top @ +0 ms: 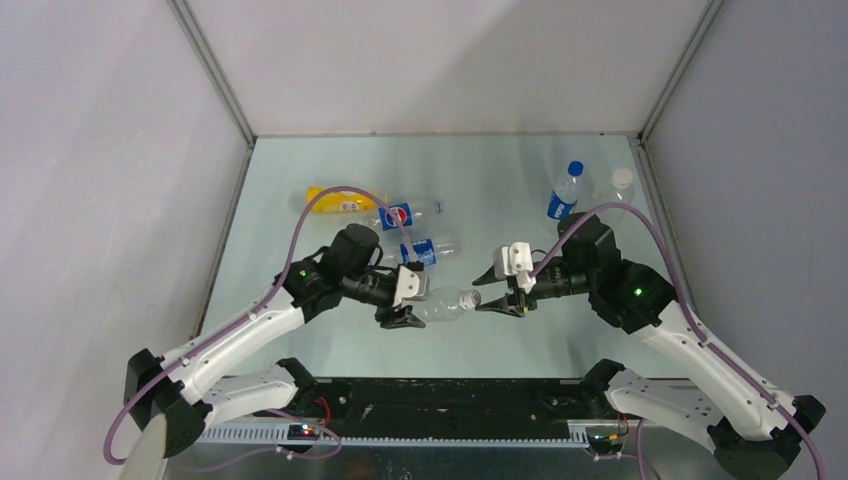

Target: Screw on the bottle caps

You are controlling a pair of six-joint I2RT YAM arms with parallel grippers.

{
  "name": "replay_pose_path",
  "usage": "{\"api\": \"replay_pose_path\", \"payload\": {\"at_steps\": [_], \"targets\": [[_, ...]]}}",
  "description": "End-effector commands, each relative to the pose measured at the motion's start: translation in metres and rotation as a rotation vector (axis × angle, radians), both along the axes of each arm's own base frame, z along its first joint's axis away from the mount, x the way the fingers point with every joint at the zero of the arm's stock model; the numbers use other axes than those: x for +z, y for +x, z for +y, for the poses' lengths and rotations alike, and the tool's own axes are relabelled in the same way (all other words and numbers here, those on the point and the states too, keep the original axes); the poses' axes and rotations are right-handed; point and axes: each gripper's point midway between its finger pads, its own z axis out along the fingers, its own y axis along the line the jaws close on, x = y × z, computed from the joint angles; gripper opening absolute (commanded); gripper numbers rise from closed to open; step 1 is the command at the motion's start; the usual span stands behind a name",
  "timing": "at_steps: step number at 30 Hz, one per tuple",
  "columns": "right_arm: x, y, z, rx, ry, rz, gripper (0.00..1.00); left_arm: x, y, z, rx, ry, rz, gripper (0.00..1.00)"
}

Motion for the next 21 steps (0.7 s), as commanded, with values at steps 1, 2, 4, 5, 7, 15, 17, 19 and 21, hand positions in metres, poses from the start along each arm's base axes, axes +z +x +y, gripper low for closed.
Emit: {"api": "replay_pose_path", "payload": {"at_steps": [1, 2, 4, 5, 7, 15, 17, 19, 21], "targets": [[0.023, -0.002, 0.008, 0.017, 0.058, 0.000, 0.42, 0.026, 0.004, -0.008, -0.023, -0.062, -0.040, 0.00], [0.022, -0.002, 0.009, 0.018, 0.059, 0.009, 0.40, 0.026, 0.005, -0.008, -0.021, -0.064, -0.043, 0.00], [0.023, -0.003, 0.011, 0.020, 0.062, 0.034, 0.36, 0.027, 0.007, -0.008, -0.014, -0.062, -0.050, 0.00], [0.022, -0.004, 0.012, 0.019, 0.060, 0.053, 0.34, 0.029, 0.008, -0.009, -0.011, -0.062, -0.054, 0.00], [0.023, -0.004, 0.014, 0.016, 0.067, 0.077, 0.30, 0.030, 0.010, -0.009, -0.006, -0.064, -0.061, 0.00], [0.015, 0.021, 0.021, -0.253, 0.055, 0.358, 0.00, 0.050, 0.037, -0.010, 0.151, -0.109, -0.220, 0.00], [0.013, 0.032, 0.021, -0.407, 0.083, 0.519, 0.00, 0.058, 0.048, -0.007, 0.230, -0.126, -0.310, 0.00], [0.009, 0.044, 0.019, -0.561, 0.115, 0.651, 0.00, 0.066, 0.059, -0.001, 0.331, -0.137, -0.417, 0.00], [0.003, 0.052, 0.018, -0.680, 0.157, 0.785, 0.00, 0.072, 0.066, 0.005, 0.407, -0.134, -0.536, 0.00]]}}
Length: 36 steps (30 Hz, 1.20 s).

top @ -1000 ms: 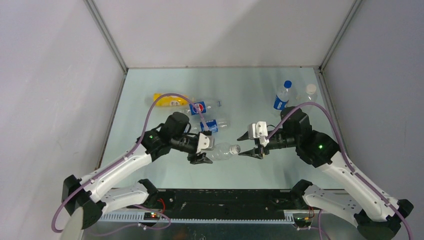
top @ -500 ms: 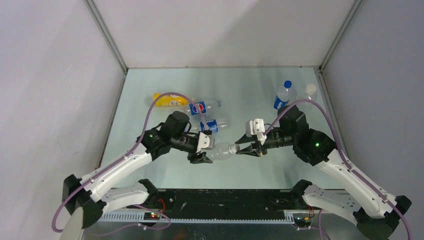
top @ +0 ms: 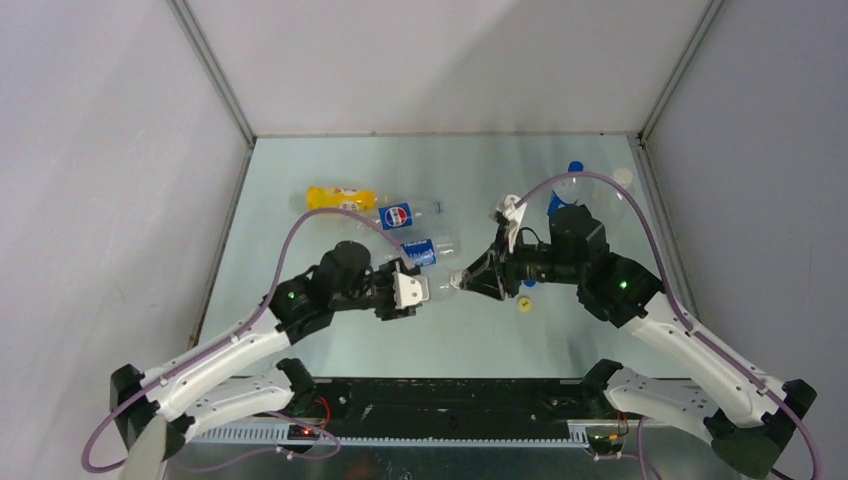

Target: Screw on the bottle caps

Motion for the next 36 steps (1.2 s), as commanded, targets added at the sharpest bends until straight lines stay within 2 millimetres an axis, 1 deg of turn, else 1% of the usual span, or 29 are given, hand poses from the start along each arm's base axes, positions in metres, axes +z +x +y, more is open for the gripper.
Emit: {"api": "replay_pose_path", "payload": {"at_steps": [1, 2, 3, 4, 5, 7, 8, 9, 10, 11, 12, 13, 14, 15, 16, 17, 18, 19, 20, 21, 22, 23, 24, 25, 26, 27, 30, 33, 36], "targets": [[-0.006, 0.028, 0.002, -0.364, 0.114, 0.352, 0.00, 0.062, 0.039, 0.000, 0.228, -0.109, -0.413, 0.00], [-0.006, 0.027, 0.002, -0.393, 0.143, 0.411, 0.00, 0.065, 0.047, 0.008, 0.296, -0.103, -0.470, 0.00], [-0.012, 0.031, 0.003, -0.420, 0.158, 0.428, 0.00, 0.067, 0.043, 0.005, 0.284, -0.094, -0.517, 0.00], [-0.011, 0.031, 0.003, -0.436, 0.183, 0.455, 0.00, 0.068, 0.046, 0.008, 0.319, -0.092, -0.544, 0.00], [-0.014, 0.034, 0.003, -0.450, 0.198, 0.455, 0.00, 0.067, 0.045, 0.007, 0.315, -0.088, -0.552, 0.00], [-0.010, 0.034, 0.002, -0.446, 0.222, 0.440, 0.00, 0.062, 0.044, 0.006, 0.313, -0.079, -0.537, 0.00], [-0.006, 0.034, 0.001, -0.432, 0.225, 0.404, 0.02, 0.057, 0.043, 0.006, 0.303, -0.066, -0.523, 0.00], [-0.001, 0.033, 0.001, -0.411, 0.236, 0.369, 0.06, 0.050, 0.042, 0.006, 0.297, -0.048, -0.500, 0.00], [0.005, 0.032, -0.001, -0.385, 0.235, 0.296, 0.17, 0.048, 0.039, 0.004, 0.275, -0.051, -0.480, 0.00], [0.010, 0.029, -0.001, -0.350, 0.238, 0.254, 0.23, 0.040, 0.038, 0.006, 0.271, -0.034, -0.443, 0.00], [0.014, 0.028, -0.005, -0.316, 0.226, 0.159, 0.36, 0.038, 0.032, 0.001, 0.227, -0.045, -0.411, 0.00], [0.015, 0.027, -0.007, -0.274, 0.206, 0.076, 0.41, 0.030, 0.030, 0.003, 0.211, -0.033, -0.364, 0.00], [0.020, 0.021, -0.009, -0.231, 0.207, 0.031, 0.47, 0.029, 0.024, -0.001, 0.174, -0.044, -0.331, 0.00], [0.019, 0.021, -0.012, -0.203, 0.183, -0.048, 0.50, 0.021, 0.024, 0.004, 0.172, -0.027, -0.289, 0.00], [0.022, 0.014, -0.014, -0.153, 0.180, -0.086, 0.54, 0.021, 0.016, -0.002, 0.119, -0.045, -0.250, 0.00], [0.022, 0.014, -0.017, -0.123, 0.159, -0.169, 0.55, 0.015, 0.016, 0.003, 0.122, -0.028, -0.210, 0.00], [0.022, 0.005, -0.019, -0.073, 0.153, -0.199, 0.56, 0.016, 0.008, -0.002, 0.067, -0.045, -0.174, 0.00], [0.024, 0.004, -0.022, -0.036, 0.135, -0.293, 0.57, 0.008, 0.008, 0.003, 0.065, -0.020, -0.134, 0.00], [0.022, -0.003, -0.024, 0.013, 0.120, -0.320, 0.58, 0.011, 0.000, -0.001, 0.015, -0.037, -0.102, 0.00], [0.023, -0.005, -0.026, 0.049, 0.104, -0.399, 0.59, 0.004, -0.007, 0.000, -0.024, -0.024, -0.046, 0.00], [0.020, -0.011, -0.027, 0.086, 0.088, -0.416, 0.59, 0.008, -0.008, -0.001, -0.041, -0.029, -0.031, 0.00], [0.020, -0.011, -0.029, 0.114, 0.072, -0.479, 0.59, 0.003, -0.015, -0.001, -0.081, -0.019, 0.017, 0.00], [0.018, -0.016, -0.030, 0.145, 0.060, -0.487, 0.59, 0.004, -0.014, -0.002, -0.097, -0.013, 0.034, 0.00], [0.017, -0.016, -0.030, 0.170, 0.044, -0.533, 0.59, 0.007, -0.021, -0.004, -0.133, -0.014, 0.064, 0.00], [0.016, -0.020, -0.031, 0.196, 0.035, -0.536, 0.59, 0.003, -0.022, -0.004, -0.147, 0.002, 0.083, 0.00], [0.015, -0.020, -0.031, 0.217, 0.023, -0.563, 0.59, 0.005, -0.027, -0.005, -0.170, 0.005, 0.105, 0.00], [0.015, -0.028, -0.030, 0.278, 0.005, -0.584, 0.58, 0.001, -0.032, -0.006, -0.207, 0.029, 0.151, 0.00], [0.014, -0.029, -0.028, 0.305, -0.012, -0.587, 0.56, 0.004, -0.034, -0.010, -0.230, 0.021, 0.166, 0.00], [0.014, -0.030, -0.027, 0.324, -0.024, -0.595, 0.55, 0.003, -0.035, -0.012, -0.241, 0.026, 0.180, 0.00]]}}
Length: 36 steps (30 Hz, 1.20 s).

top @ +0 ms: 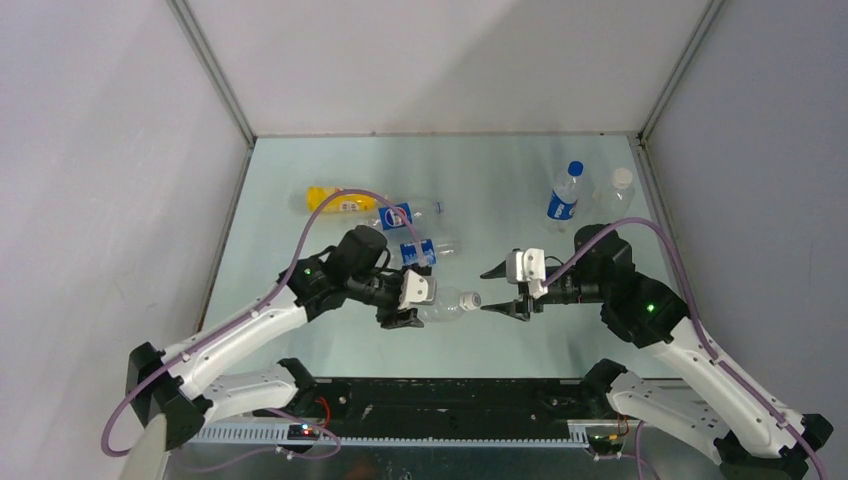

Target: Screw on the bottle caps

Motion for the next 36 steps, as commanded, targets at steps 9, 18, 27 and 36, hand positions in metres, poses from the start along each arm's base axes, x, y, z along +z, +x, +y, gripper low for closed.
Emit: {"api": "replay_pose_path", "payload": {"at_steps": [9, 18, 27, 36], "targets": [[0.008, -0.019, 0.009, 0.148, -0.024, -0.042, 0.49, 0.019, -0.009, -0.009, -0.086, -0.039, 0.033, 0.00], [-0.001, -0.018, 0.013, 0.155, -0.055, -0.029, 0.45, 0.023, -0.008, -0.011, -0.089, -0.050, 0.036, 0.00], [-0.002, -0.014, 0.017, 0.116, -0.051, 0.039, 0.26, 0.035, 0.009, -0.013, -0.001, -0.089, -0.044, 0.00], [-0.006, -0.004, 0.024, -0.029, -0.002, 0.237, 0.06, 0.046, 0.046, -0.002, 0.260, -0.142, -0.329, 0.00]]}}
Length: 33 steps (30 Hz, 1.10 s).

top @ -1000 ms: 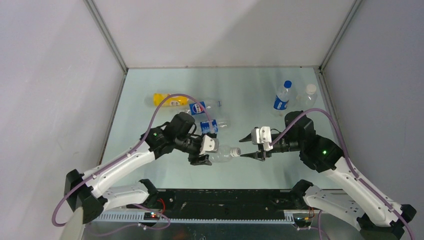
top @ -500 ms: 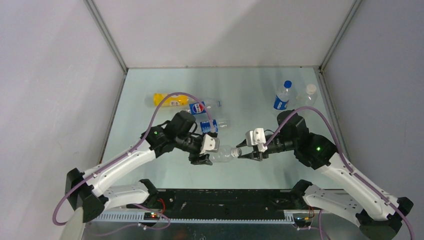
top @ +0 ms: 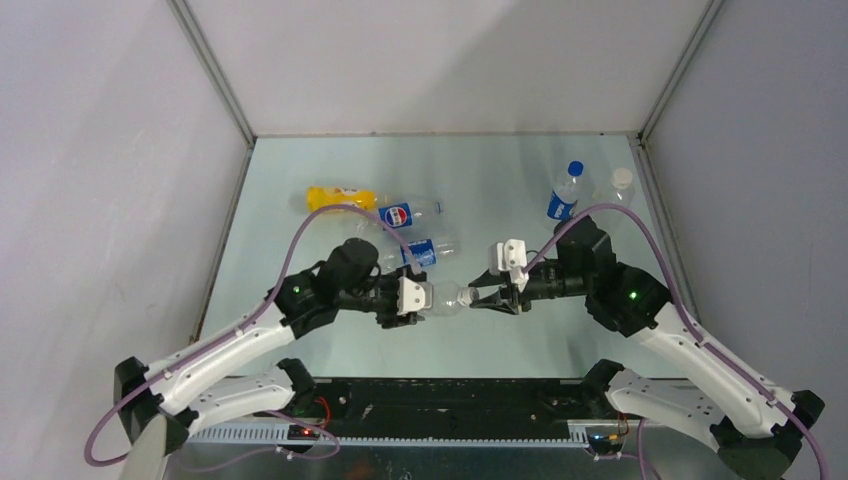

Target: Screw on the bottle caps

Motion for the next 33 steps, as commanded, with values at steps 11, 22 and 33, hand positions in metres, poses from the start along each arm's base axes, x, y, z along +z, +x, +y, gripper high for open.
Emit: {"api": "replay_pose_path", "payload": {"at_steps": [11, 22, 33], "targets": [[0.012, 0.031, 0.008, -0.589, 0.256, 0.680, 0.00, 0.055, 0.059, 0.010, 0.424, -0.126, -0.610, 0.00], [0.049, 0.043, -0.012, -0.594, 0.372, 0.379, 0.97, 0.025, 0.049, 0.004, 0.435, -0.161, -0.441, 0.00], [0.077, 0.037, -0.010, -0.528, 0.546, 0.388, 0.99, 0.030, 0.038, -0.013, 0.396, -0.363, -0.226, 0.00]]}}
